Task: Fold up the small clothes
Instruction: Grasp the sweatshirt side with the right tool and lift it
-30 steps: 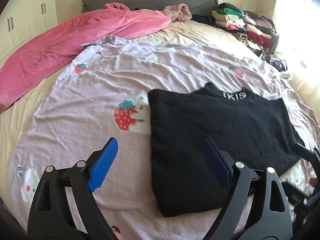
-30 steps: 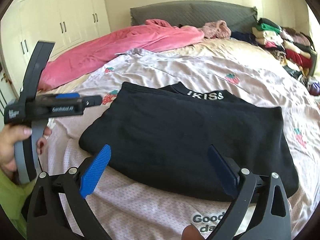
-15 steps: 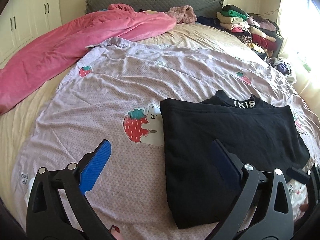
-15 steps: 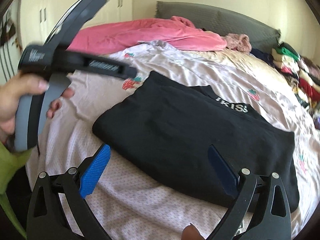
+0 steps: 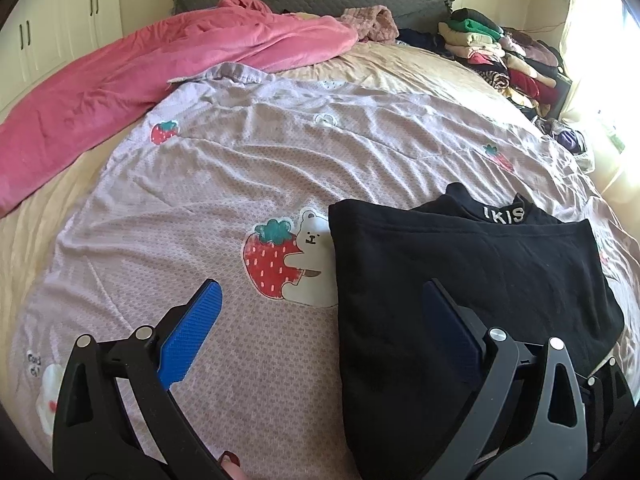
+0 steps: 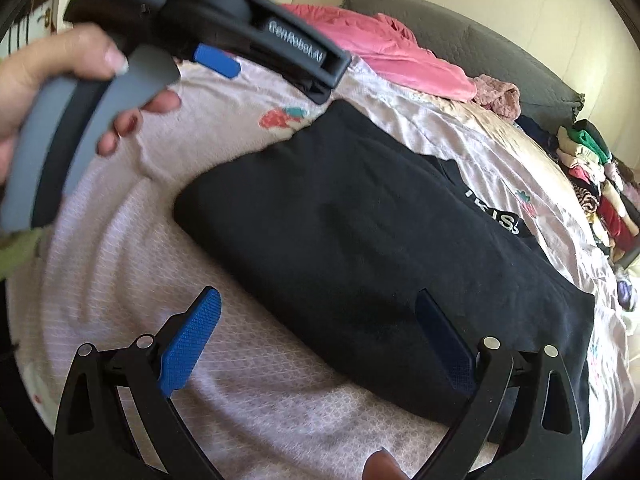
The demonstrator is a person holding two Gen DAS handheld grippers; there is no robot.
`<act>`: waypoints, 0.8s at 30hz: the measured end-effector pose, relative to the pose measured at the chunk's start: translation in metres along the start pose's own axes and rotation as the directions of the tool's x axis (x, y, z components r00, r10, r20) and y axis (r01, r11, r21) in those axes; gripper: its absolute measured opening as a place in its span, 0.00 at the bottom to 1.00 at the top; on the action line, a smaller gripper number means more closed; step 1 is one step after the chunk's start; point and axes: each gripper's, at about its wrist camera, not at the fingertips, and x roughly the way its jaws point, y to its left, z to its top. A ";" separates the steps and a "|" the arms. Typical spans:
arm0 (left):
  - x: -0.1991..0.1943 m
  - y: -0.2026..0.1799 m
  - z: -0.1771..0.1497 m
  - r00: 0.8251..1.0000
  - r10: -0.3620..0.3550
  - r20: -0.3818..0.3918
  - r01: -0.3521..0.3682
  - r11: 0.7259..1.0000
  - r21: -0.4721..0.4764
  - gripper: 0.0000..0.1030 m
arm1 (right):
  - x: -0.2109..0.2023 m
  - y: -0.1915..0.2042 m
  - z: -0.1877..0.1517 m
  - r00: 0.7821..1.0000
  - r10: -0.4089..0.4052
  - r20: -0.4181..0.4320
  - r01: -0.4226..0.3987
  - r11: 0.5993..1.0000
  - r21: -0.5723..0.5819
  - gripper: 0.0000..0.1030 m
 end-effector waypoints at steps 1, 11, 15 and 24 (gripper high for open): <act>0.002 0.001 0.000 1.000 -0.002 -0.003 0.002 1.000 -0.002 0.90 | 0.003 0.001 0.000 1.000 -0.010 -0.007 0.010 1.000 -0.010 0.94; 0.032 0.010 0.003 0.994 -0.077 -0.080 0.072 0.996 -0.057 0.90 | 0.027 0.004 0.009 0.995 -0.097 0.022 0.099 0.991 -0.085 0.93; 0.042 0.012 0.004 0.986 -0.130 -0.104 0.121 0.988 -0.090 0.90 | 0.027 0.004 0.011 0.993 -0.104 0.060 0.109 0.989 -0.101 0.74; 0.058 -0.002 0.003 0.944 -0.282 -0.171 0.251 0.951 -0.183 0.89 | -0.001 -0.011 0.011 0.988 -0.002 0.155 0.001 1.000 0.007 0.11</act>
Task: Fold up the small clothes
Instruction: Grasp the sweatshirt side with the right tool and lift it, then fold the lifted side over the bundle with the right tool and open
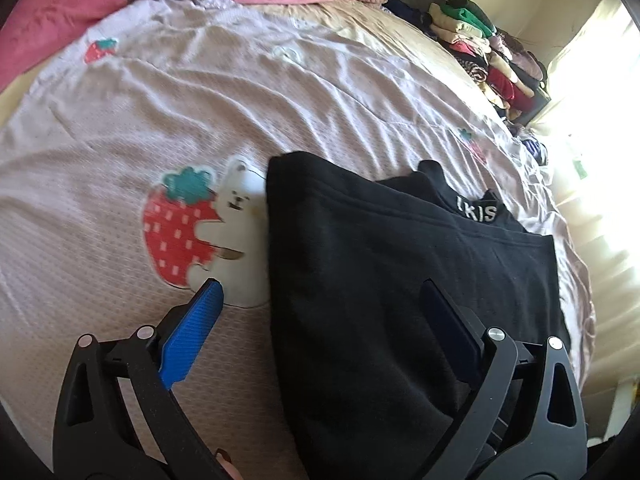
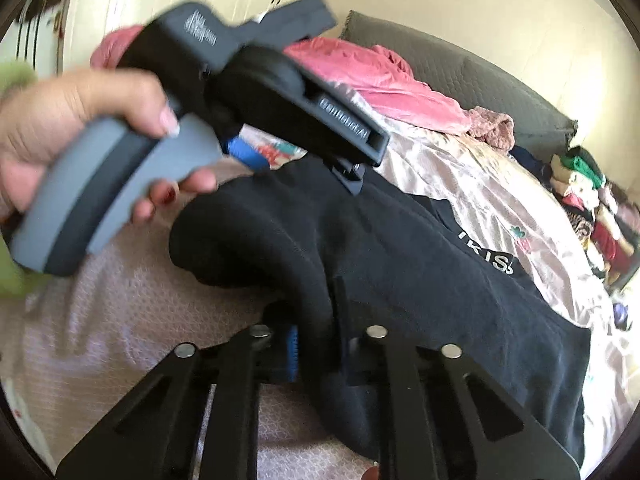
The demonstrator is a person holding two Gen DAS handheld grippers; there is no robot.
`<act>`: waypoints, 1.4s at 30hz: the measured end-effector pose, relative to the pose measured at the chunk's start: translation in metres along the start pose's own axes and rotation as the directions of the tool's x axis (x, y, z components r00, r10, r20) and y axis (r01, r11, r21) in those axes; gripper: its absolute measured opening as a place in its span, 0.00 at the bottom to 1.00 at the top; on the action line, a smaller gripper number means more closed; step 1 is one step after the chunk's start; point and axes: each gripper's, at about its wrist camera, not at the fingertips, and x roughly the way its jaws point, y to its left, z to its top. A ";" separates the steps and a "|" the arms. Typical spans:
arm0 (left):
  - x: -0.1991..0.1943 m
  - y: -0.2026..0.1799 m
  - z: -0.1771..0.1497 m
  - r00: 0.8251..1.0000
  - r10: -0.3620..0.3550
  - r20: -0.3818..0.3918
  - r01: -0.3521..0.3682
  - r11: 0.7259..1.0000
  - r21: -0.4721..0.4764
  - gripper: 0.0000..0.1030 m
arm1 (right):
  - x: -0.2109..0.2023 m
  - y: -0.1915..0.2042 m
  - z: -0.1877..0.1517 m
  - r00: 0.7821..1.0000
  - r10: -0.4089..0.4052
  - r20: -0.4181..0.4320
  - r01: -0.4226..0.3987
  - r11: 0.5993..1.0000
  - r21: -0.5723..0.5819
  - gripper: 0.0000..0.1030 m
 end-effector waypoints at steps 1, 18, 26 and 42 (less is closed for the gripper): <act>0.002 0.000 0.001 1.000 -0.013 -0.010 0.013 1.000 -0.014 0.89 | -0.003 -0.001 0.001 1.000 0.003 0.008 -0.003 1.000 0.012 0.10; -0.041 -0.092 0.017 0.993 -0.103 0.055 0.098 0.990 0.098 0.13 | -0.070 -0.047 -0.015 0.980 -0.083 0.180 0.041 0.973 0.227 0.06; -0.043 -0.189 0.019 0.989 -0.122 0.087 0.099 0.969 0.225 0.13 | -0.115 -0.089 -0.046 0.956 -0.196 0.217 0.094 0.908 0.408 0.06; 0.031 -0.275 -0.015 0.993 -0.114 0.013 0.107 0.961 0.257 0.13 | -0.118 -0.147 -0.120 0.969 -0.234 0.077 0.123 0.731 0.671 0.06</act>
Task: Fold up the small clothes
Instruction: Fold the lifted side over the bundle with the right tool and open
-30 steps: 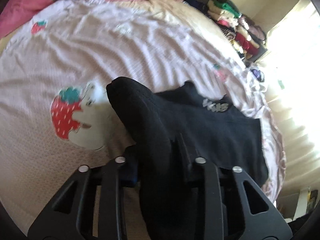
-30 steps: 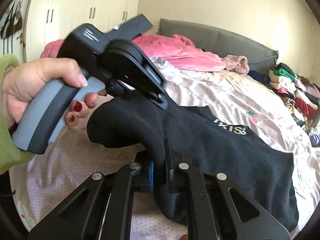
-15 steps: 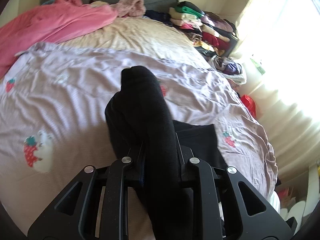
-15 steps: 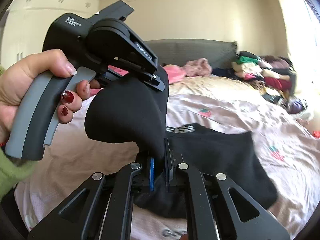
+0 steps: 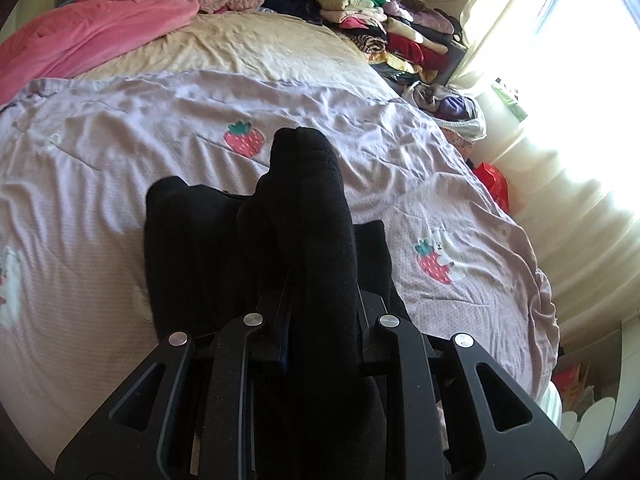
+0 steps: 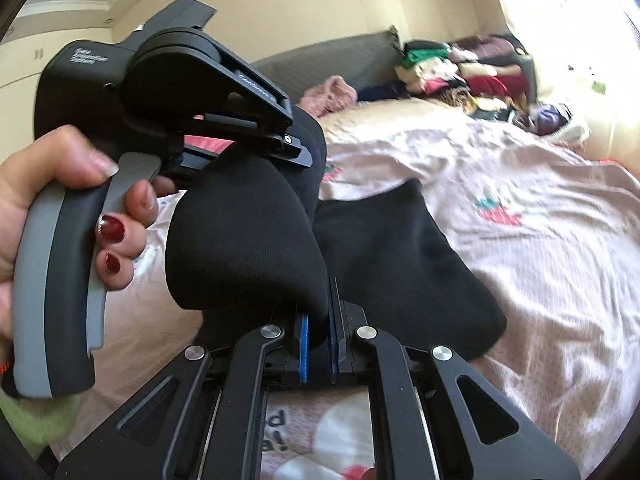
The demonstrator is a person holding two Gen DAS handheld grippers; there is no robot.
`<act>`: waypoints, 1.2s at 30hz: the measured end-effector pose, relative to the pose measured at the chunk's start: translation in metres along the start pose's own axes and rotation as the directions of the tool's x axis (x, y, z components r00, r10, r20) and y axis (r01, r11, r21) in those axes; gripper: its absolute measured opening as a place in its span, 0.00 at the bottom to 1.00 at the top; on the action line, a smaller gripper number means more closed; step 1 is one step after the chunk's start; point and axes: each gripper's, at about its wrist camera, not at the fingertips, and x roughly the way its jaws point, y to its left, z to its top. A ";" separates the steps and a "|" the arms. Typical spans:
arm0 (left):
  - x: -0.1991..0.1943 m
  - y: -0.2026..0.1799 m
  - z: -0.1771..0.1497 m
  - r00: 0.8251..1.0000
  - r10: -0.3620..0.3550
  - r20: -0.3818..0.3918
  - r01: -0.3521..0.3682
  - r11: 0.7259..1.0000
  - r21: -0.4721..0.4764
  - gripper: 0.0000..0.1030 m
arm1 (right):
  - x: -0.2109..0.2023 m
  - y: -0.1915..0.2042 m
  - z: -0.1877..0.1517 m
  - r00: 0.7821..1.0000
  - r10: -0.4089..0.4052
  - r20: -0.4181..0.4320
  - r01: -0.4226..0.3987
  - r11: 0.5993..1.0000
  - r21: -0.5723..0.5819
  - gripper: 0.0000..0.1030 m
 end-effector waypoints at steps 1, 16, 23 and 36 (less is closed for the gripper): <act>0.003 -0.001 -0.002 1.000 -0.004 -0.001 0.004 1.000 -0.002 0.13 | 0.001 -0.003 -0.003 1.000 -0.006 -0.010 0.006 1.000 0.010 0.06; -0.025 0.033 -0.014 0.996 -0.078 0.042 0.080 0.995 -0.055 0.59 | 0.014 -0.046 -0.020 0.995 -0.029 -0.094 0.052 0.967 0.248 0.15; -0.011 0.067 -0.048 0.999 0.030 -0.035 -0.031 0.999 -0.037 0.59 | -0.001 -0.059 -0.007 0.998 0.037 -0.045 -0.021 0.948 0.317 0.52; -0.006 0.050 -0.075 0.998 0.033 -0.053 -0.031 0.999 0.045 0.61 | 0.048 -0.086 0.047 0.964 0.214 -0.155 -0.146 0.921 0.362 0.70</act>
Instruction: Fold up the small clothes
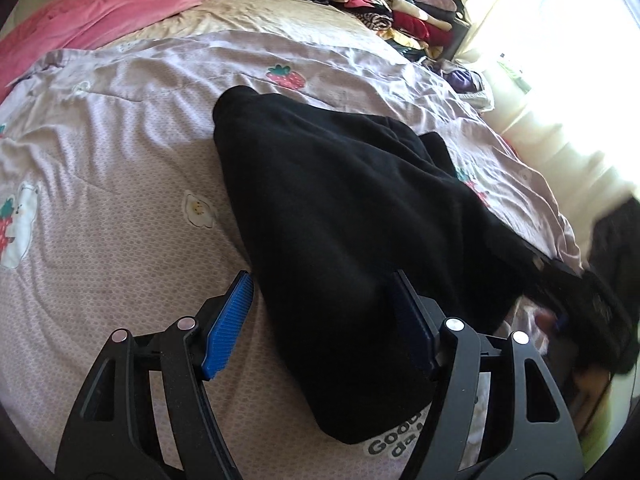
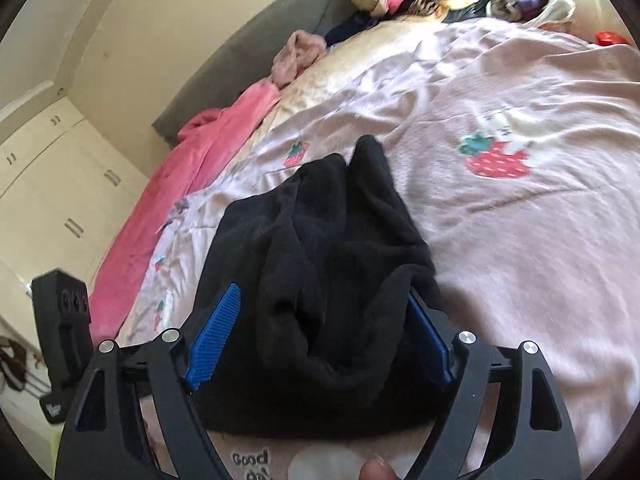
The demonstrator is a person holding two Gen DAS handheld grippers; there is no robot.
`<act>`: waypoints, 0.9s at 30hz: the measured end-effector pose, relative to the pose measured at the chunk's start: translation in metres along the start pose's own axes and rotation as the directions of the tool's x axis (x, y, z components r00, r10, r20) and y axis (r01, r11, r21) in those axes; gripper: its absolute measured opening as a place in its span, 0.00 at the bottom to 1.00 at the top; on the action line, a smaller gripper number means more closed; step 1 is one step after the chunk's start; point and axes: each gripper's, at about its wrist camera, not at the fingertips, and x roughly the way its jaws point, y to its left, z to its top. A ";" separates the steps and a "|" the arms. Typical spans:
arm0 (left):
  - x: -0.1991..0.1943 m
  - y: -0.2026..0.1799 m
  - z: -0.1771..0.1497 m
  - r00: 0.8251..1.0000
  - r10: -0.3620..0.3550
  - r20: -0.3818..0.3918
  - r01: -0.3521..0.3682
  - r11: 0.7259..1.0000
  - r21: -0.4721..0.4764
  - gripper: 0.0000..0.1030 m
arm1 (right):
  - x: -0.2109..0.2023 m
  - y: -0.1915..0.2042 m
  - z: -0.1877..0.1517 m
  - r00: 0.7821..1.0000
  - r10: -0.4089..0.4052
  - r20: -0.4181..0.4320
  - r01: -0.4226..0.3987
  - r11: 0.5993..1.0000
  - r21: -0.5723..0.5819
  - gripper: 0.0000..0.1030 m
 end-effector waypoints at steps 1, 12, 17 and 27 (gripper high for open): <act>0.000 -0.001 -0.001 1.000 -0.002 -0.004 0.002 1.000 0.002 0.61 | 0.002 0.000 0.003 1.000 0.006 0.002 -0.006 1.000 -0.004 0.42; 0.003 -0.006 -0.005 0.999 -0.024 -0.029 0.024 1.000 0.019 0.63 | -0.007 -0.012 -0.009 0.993 -0.116 0.014 0.117 0.991 -0.058 0.29; 0.009 -0.009 -0.009 0.999 -0.027 -0.041 0.028 1.000 0.012 0.63 | -0.008 -0.027 -0.016 0.991 -0.130 0.014 0.130 0.992 0.004 0.40; 0.009 -0.010 -0.012 0.999 -0.018 -0.046 0.019 1.000 0.019 0.64 | -0.041 -0.016 -0.015 0.983 -0.163 0.088 0.164 0.987 0.001 0.57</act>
